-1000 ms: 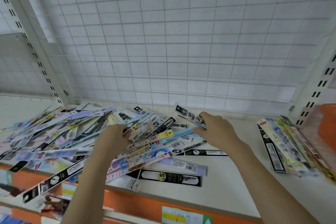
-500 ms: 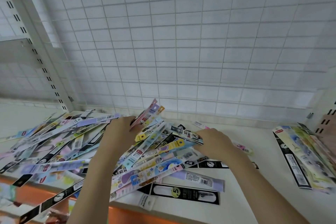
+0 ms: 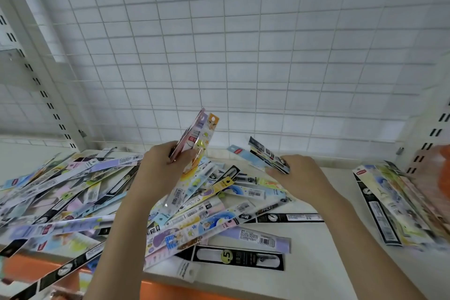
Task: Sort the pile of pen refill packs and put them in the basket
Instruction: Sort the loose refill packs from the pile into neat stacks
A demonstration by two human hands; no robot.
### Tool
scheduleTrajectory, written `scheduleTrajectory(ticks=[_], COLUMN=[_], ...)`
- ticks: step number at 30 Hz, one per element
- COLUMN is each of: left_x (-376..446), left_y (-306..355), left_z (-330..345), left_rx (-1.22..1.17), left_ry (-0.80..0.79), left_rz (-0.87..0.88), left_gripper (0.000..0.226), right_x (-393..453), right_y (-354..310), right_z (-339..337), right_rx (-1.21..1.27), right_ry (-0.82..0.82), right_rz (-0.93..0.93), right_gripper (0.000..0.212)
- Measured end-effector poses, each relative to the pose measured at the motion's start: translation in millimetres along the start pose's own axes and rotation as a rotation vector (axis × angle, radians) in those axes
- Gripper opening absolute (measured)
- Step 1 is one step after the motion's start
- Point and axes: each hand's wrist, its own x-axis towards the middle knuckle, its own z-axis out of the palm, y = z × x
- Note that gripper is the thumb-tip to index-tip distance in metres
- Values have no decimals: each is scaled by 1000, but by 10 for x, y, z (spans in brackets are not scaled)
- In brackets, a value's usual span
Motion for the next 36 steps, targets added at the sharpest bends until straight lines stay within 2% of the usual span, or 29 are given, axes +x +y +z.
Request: scheduleTrajectory(ticks=[3,8,12,15,20,22,24,26,29,32,36], left_x=[-46,-165,-288,-367,-466,-468,-455,-440,-465,-503,-544], left_y=[66,122,162,153,115,74,26,-11,-7,13,8], left_z=[29,116,206,265,332,351,355,352,355,404,513], left_rx=[5,-84,-132,-158,-289,-325,-253,-190,-72,31,118], left_ry=[-39,-83,-74,-43,-51,-70,-81,-80,-102,-142,-179], left_rz=[21,-54,-73,-120,-234,-289,-295,-275,-223,-184,-159], left_gripper=[31,23,20,14,13,12,10,17,27,32,21], right_x=[-70,-195,-341,-431,-521,-532,-538,-543,-549,-567,-585], right_y=[16,70,142,202,268,290,311,318,304,301,320], right_z=[-30,-96,-144,-154,-119,-88,-66,-63,-83,-93,-77], right_rx=[21,99,272,261,219,202,216,248,233,75,-129], right_ry=[52,118,61,57,78,89,88,89,97,74,-71], right_rz=[-6,18,77,84,18,-1,11,29,31,29,8], right_gripper=[38,46,38,34,7,5,5,7,21,32,25])
